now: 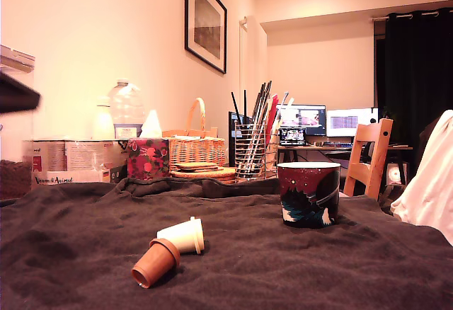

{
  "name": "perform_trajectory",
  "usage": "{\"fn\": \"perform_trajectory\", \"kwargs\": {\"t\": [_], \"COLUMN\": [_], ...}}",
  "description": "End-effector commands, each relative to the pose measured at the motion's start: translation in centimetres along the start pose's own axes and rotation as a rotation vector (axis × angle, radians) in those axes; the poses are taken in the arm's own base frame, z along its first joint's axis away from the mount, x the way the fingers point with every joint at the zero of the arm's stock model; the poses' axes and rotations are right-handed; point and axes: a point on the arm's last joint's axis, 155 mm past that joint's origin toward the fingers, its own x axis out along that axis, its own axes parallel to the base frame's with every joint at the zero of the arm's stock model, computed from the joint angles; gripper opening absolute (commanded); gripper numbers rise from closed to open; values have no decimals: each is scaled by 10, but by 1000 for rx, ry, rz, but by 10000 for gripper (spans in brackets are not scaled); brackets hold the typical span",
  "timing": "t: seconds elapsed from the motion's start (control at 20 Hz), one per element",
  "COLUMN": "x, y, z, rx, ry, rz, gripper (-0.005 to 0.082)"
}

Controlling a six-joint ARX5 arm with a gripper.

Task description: Pick up the coffee capsules on the table and drop them inside the coffee cup

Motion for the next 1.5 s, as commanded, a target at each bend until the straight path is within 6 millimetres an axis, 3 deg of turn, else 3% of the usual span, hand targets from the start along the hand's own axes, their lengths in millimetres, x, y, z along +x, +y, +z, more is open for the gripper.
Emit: {"fn": "perform_trajectory", "kwargs": {"t": [0.0, 0.1, 0.15, 0.2, 0.7, 1.2, 1.45], "x": [4, 6, 8, 9, 26, 44, 53], "y": [3, 1, 0, 0, 7, 19, 15], "z": [-7, -1, 1, 1, -8, -33, -47], "rx": [-6, 10, 27, 46, 65, 50, 52], "ry": [8, -10, -17, -17, 20, 104, 151], "rz": [5, -3, -9, -8, 26, 62, 47], "gripper": [229, 562, 665, 705, 709, 708, 708]}}
